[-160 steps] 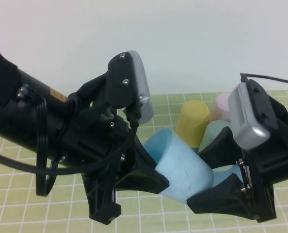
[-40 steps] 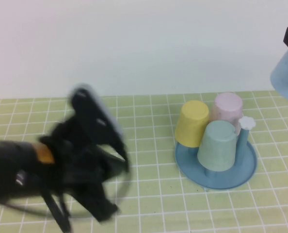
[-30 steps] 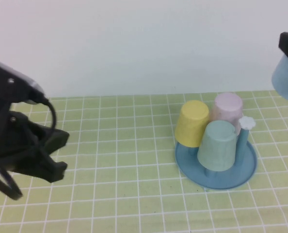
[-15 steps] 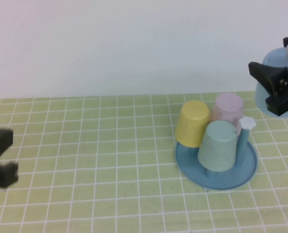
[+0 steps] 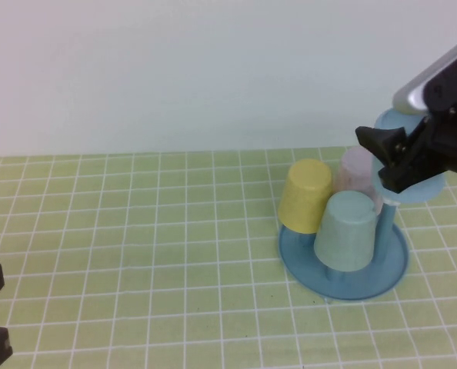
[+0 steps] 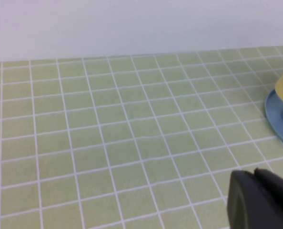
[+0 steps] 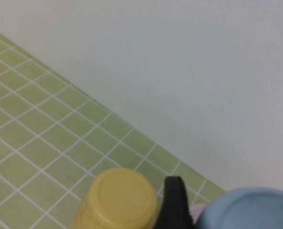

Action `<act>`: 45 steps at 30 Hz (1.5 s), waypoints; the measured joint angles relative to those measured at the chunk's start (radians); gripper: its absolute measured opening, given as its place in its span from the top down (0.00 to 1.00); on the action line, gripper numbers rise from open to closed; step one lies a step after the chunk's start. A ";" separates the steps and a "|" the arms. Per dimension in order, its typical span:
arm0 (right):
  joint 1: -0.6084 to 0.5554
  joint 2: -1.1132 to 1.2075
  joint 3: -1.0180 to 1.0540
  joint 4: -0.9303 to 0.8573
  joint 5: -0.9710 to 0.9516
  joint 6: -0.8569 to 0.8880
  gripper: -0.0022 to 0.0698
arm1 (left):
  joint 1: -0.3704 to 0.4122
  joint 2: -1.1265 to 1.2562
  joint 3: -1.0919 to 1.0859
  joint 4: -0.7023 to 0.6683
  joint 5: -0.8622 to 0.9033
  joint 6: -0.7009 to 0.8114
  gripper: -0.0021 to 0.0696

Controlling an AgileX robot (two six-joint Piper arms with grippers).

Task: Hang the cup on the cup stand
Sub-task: Place the cup on the cup holder

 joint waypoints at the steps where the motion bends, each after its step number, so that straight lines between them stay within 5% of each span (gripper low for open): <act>1: 0.000 0.018 -0.009 0.000 0.000 0.000 0.25 | 0.000 0.000 0.000 0.000 0.004 0.000 0.97; 30: -0.025 0.224 -0.079 0.000 -0.041 0.051 0.25 | 0.000 0.000 0.002 0.000 0.010 -0.006 0.97; 38: -0.025 0.229 -0.079 0.000 -0.041 0.072 0.10 | 0.000 0.000 0.002 0.000 0.010 -0.006 0.97; 45: -0.025 0.229 -0.079 0.000 -0.045 0.078 0.10 | 0.000 0.000 0.002 0.000 0.010 -0.003 0.97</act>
